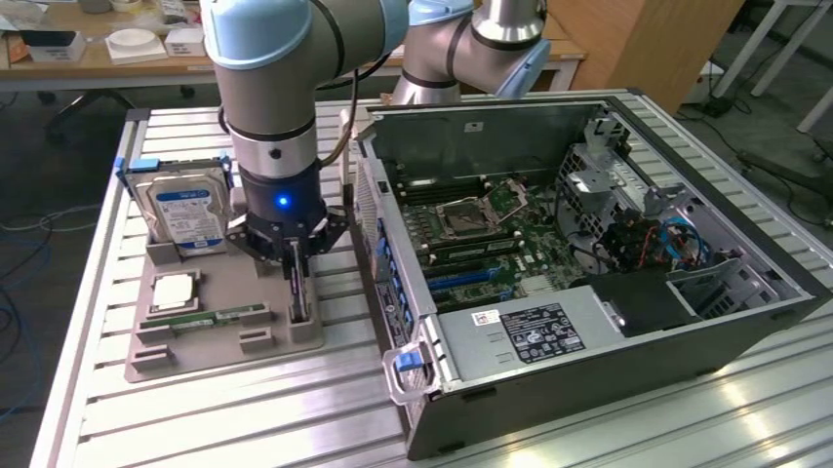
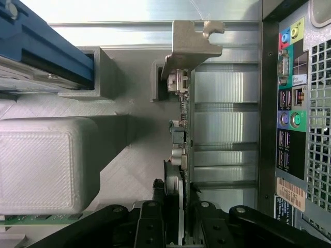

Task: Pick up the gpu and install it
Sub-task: 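Pick up the gpu and move the gpu toward the slot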

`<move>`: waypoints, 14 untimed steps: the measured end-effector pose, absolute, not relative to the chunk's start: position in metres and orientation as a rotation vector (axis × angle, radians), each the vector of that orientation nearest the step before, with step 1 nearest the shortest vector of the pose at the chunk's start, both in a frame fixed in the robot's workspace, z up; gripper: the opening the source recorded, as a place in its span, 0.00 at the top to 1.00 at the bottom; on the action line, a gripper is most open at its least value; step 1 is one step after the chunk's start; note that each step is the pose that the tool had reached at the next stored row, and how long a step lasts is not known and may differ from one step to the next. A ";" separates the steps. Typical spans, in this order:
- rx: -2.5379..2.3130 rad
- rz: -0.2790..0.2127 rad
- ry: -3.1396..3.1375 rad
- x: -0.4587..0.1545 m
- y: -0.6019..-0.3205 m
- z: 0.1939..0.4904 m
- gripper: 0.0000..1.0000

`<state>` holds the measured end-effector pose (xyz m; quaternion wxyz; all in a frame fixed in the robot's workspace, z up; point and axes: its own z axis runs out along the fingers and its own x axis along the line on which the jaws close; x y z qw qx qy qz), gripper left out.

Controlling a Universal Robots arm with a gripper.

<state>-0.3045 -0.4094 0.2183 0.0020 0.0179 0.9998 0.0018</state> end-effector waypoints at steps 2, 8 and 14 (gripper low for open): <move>0.056 0.006 3.137 -0.305 -0.409 0.218 0.73; 0.056 0.006 3.137 -0.305 -0.409 0.218 0.73; 0.056 0.009 3.137 -0.305 -0.409 0.223 0.73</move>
